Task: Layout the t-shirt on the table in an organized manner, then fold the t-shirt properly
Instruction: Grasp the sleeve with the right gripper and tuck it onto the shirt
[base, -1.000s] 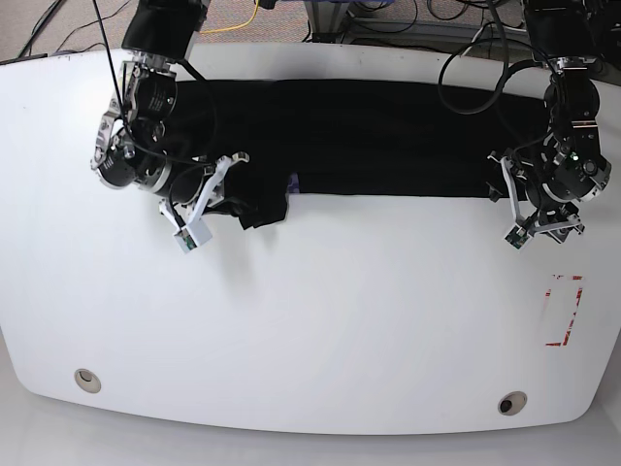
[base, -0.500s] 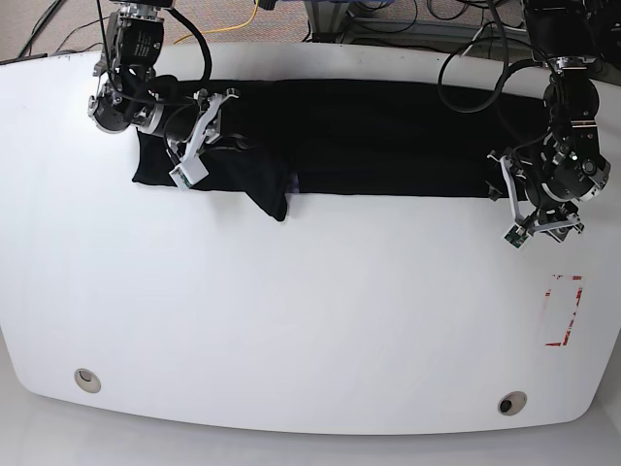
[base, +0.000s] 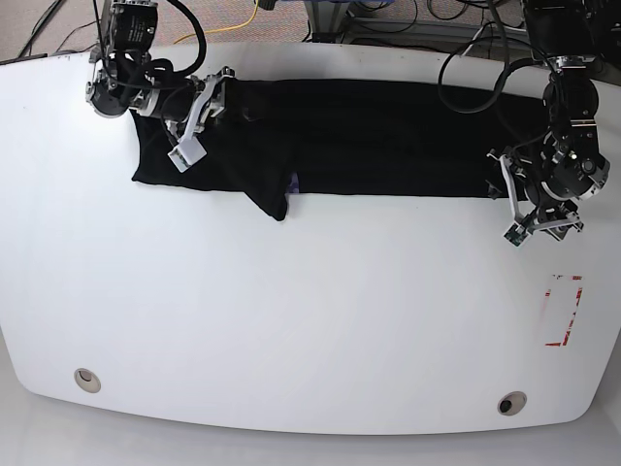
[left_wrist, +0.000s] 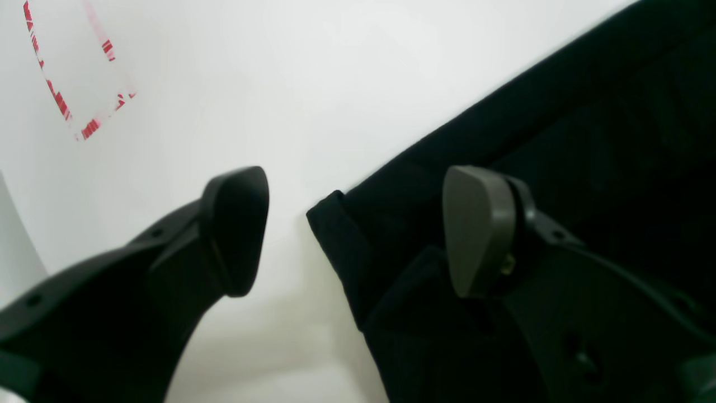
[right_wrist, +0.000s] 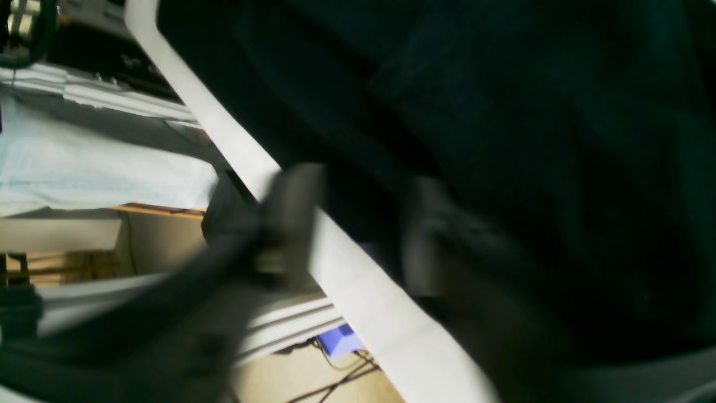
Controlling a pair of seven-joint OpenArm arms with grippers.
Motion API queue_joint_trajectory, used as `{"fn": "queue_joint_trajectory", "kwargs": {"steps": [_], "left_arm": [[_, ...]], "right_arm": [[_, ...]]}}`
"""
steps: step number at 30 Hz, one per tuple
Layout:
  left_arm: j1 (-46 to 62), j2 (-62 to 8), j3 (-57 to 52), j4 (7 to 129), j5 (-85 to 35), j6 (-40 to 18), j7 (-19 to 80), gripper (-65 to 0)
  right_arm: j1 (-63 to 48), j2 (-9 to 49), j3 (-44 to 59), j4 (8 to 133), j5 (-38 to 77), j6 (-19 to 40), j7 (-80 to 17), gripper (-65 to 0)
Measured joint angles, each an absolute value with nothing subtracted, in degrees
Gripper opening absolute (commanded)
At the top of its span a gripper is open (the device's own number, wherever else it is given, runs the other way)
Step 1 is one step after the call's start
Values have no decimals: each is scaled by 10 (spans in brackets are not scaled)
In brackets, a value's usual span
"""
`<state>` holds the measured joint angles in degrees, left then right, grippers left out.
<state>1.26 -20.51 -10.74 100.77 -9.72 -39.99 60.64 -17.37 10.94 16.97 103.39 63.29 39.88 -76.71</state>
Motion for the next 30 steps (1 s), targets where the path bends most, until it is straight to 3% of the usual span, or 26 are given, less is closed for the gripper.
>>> {"fn": "queue_joint_trajectory", "kwargs": {"steps": [4, 15, 26, 30], "left_arm": [[13, -205, -107, 1008, -97, -400, 606, -204], [13, -192, -108, 1008, -96, -400, 606, -204], [25, -189, -107, 1008, -96, -400, 608, -204], [23, -189, -107, 1008, -97, -400, 606, -204]], "right_arm": [[-173, 110, 173, 1034, 634, 399, -752, 0], [-127, 107, 170, 1034, 621, 399, -706, 0], [-65, 74, 163, 1077, 399, 399, -699, 0], [-67, 72, 93, 1130, 298, 397, -687, 0]]}}
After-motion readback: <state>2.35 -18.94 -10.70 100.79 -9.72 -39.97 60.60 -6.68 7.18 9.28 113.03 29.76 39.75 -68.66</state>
